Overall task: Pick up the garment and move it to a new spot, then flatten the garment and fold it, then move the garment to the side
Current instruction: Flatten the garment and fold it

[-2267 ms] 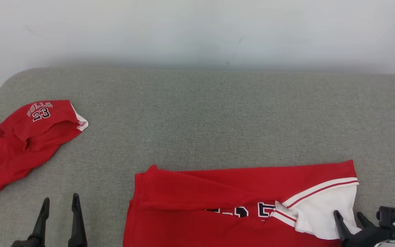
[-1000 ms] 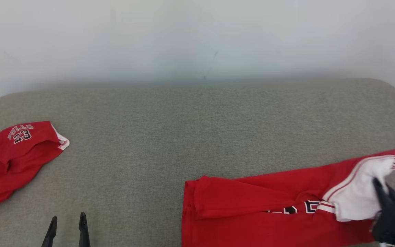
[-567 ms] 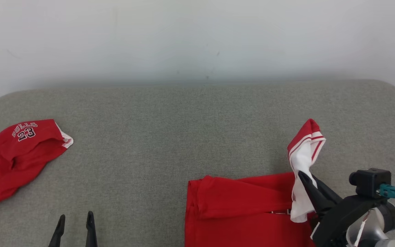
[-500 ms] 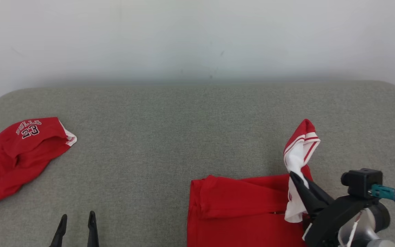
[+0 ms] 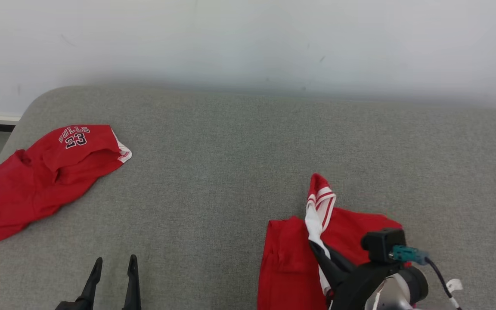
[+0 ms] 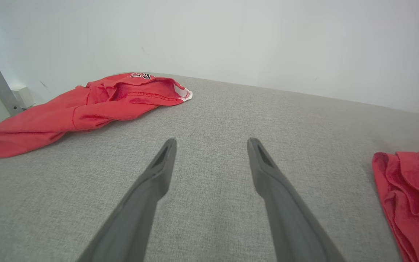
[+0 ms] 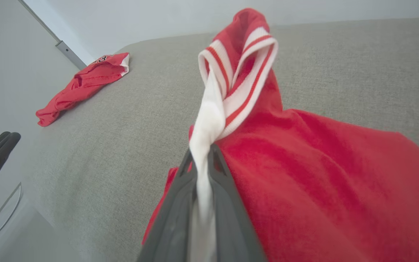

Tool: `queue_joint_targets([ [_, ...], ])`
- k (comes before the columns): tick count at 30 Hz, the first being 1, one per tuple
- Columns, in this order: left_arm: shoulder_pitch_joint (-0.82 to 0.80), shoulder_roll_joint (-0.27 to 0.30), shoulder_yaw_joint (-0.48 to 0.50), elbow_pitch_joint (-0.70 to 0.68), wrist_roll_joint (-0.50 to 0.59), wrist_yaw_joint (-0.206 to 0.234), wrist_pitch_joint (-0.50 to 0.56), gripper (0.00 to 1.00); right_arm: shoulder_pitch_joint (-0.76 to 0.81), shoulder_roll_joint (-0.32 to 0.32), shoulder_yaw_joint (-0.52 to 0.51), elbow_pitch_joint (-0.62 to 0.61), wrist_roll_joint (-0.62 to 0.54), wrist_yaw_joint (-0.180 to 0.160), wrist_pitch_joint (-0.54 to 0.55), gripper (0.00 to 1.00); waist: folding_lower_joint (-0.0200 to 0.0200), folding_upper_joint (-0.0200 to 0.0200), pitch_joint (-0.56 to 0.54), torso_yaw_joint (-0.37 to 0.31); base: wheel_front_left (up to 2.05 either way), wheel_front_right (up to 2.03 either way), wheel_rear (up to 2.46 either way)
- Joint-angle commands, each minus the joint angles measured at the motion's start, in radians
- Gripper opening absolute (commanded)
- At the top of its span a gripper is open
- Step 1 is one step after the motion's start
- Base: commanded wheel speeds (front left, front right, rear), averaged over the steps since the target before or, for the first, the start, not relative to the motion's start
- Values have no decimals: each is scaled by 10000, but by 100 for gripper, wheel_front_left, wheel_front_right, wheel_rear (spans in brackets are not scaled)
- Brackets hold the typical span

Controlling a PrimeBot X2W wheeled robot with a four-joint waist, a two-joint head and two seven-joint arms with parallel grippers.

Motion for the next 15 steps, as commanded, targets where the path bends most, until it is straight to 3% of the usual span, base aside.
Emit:
queue_joint_targets([
  [1, -158, -14, -38, 33, -34, -13, -34, 100, -74, 88, 89, 200, -106, -24, -87, 0, 0, 0, 95, 111, 0, 0, 0],
  [9, -367, -14, -124, 126, -116, -3, -34, 100, -389, 255, 365, 1847, -207, -24, -1044, 0, 0, 0, 239, 220, 0, 0, 0],
  [15, -439, -13, -110, 155, -92, -3, -34, 100, -786, 271, 1142, 2757, 715, -24, -1835, 0, 0, 0, 271, 168, 0, 0, 0],
])
